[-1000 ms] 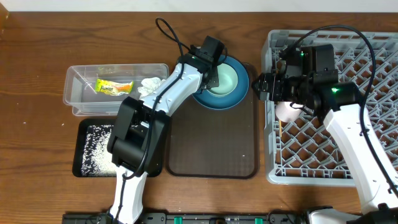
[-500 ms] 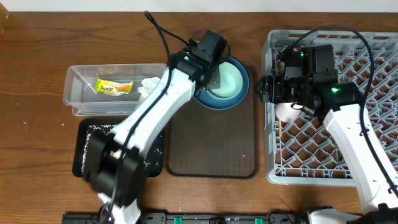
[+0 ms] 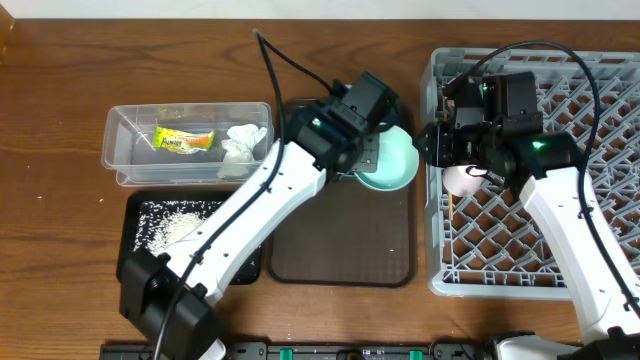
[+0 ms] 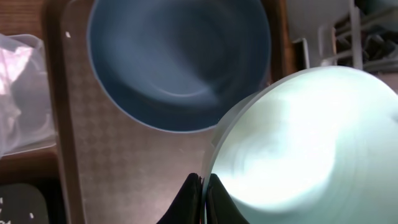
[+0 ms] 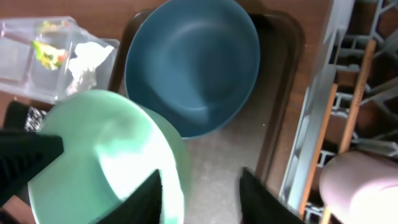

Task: Sort waste into correct bins and load items into the dishwasher rack

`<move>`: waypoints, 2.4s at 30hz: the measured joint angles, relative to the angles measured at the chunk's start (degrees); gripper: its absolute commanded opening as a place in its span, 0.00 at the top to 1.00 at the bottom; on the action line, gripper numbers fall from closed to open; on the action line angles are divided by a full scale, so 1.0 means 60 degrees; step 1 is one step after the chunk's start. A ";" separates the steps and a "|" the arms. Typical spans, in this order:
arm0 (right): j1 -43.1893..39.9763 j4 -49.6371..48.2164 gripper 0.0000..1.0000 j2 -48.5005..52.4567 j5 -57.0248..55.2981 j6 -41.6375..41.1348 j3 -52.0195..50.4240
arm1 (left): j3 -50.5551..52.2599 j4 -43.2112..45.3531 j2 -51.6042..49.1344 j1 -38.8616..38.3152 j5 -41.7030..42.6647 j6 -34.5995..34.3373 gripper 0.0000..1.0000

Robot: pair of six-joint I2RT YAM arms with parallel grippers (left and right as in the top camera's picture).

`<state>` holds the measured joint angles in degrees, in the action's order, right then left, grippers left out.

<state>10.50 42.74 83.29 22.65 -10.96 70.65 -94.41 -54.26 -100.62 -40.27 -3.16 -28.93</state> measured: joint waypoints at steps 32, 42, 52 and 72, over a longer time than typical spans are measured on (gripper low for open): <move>0.0696 0.0011 0.78 0.0058 -0.0543 -0.0004 -0.0113 | 0.0000 0.0087 0.0000 -0.0055 0.0004 0.0000 0.94; 0.0703 -0.0040 0.93 0.0306 -0.0849 0.0055 -0.0226 | 0.0000 0.0222 0.0000 -0.0055 0.0186 0.0000 0.94; 0.0703 -0.0175 0.99 0.0368 -0.1035 0.0087 -0.0255 | 0.0000 0.0608 0.0000 -0.0044 0.0237 0.0051 0.62; 0.0699 -0.2229 0.99 0.0379 -0.7501 -0.0448 -0.0299 | 0.0000 0.0098 0.2634 0.1089 0.0215 0.0831 0.14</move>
<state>14.70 29.36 85.56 -22.35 -13.65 68.86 -94.41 -53.67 -84.82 -33.74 -1.87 -23.94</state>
